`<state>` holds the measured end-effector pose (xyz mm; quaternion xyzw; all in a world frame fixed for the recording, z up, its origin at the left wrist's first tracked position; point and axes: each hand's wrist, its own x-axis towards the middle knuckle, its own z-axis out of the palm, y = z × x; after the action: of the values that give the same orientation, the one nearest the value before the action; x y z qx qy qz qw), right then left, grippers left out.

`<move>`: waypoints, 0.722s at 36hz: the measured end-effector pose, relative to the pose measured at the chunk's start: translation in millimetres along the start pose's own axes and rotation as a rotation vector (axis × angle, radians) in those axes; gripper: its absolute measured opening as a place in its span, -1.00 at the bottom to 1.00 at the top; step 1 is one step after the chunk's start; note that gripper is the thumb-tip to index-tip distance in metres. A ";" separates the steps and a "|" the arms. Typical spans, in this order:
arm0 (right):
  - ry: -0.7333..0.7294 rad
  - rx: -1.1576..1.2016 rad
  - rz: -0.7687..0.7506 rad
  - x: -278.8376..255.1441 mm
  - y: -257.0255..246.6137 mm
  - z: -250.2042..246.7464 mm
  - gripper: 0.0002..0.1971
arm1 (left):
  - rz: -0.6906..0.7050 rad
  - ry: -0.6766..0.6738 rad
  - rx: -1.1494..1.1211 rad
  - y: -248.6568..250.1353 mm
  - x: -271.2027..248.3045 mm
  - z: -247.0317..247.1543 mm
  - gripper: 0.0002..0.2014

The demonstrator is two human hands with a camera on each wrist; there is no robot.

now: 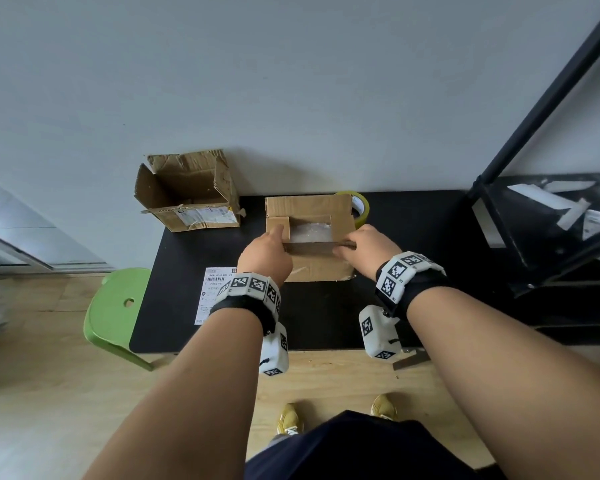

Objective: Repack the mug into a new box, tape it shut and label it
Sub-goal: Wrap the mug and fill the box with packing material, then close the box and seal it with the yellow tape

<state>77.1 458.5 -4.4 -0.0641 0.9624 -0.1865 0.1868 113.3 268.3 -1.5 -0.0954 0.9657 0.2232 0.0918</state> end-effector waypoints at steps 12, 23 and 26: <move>0.105 -0.200 0.018 15.9 -3.7 -6.3 -0.64 | 0.092 0.155 0.123 1.7 19.4 5.1 -0.19; 0.211 -0.426 -0.167 40.9 -4.2 -10.4 -0.06 | 0.156 0.058 0.416 9.2 49.0 -1.5 -0.03; 0.151 -0.422 -0.159 43.0 -5.6 -13.3 -0.05 | 0.151 0.039 0.411 11.2 52.5 -0.8 -0.08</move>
<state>32.6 449.4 -5.3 -0.1633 0.9832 0.0004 0.0815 60.0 270.3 -7.7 -0.0062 0.9969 0.0258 0.0736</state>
